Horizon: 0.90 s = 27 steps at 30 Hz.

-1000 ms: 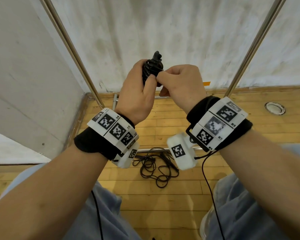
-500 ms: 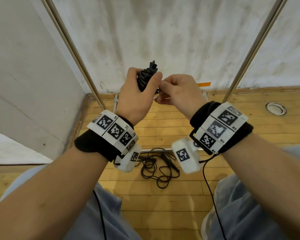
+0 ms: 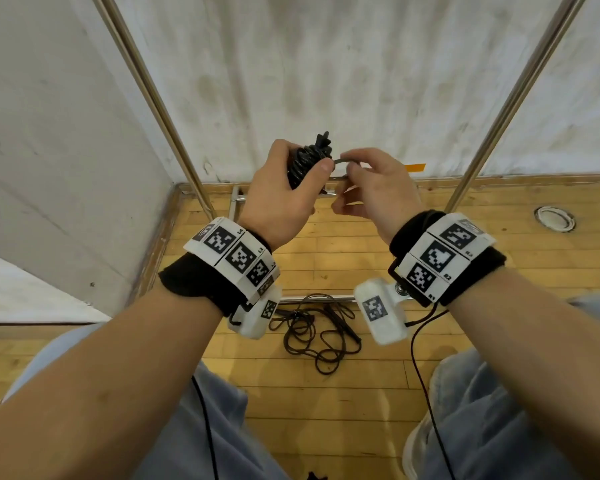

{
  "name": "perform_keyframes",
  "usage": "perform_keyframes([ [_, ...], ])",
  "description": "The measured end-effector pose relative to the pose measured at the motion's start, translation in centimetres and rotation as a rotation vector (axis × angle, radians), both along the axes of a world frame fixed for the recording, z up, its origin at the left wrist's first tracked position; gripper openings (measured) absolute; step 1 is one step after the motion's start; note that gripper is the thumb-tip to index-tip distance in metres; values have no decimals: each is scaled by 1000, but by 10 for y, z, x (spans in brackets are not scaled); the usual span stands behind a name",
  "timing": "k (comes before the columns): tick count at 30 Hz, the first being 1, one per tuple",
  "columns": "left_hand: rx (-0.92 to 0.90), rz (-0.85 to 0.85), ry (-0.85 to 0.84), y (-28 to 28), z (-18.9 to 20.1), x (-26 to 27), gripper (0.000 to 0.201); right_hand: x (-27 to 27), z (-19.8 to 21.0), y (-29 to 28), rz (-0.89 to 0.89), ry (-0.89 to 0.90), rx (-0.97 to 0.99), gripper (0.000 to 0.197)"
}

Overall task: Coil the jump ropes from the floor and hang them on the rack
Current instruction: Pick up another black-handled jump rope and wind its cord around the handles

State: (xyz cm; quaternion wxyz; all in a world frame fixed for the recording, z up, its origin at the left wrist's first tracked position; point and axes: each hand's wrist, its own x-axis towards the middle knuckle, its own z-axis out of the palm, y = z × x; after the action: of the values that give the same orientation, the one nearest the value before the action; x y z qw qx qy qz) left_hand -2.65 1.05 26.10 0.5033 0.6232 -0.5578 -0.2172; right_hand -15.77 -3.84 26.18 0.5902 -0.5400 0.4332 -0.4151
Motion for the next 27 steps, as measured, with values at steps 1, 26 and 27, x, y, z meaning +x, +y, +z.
perform_keyframes([
  [1,-6,-11,36,0,0,0,28,1,0,1,47,-8,-17,18],
  [26,-14,-177,180,13,29,-7,24,2,-1,-19,-39,-83,178,35],
  [27,-26,-175,187,13,29,-7,22,2,-1,-19,-29,-89,176,35],
])
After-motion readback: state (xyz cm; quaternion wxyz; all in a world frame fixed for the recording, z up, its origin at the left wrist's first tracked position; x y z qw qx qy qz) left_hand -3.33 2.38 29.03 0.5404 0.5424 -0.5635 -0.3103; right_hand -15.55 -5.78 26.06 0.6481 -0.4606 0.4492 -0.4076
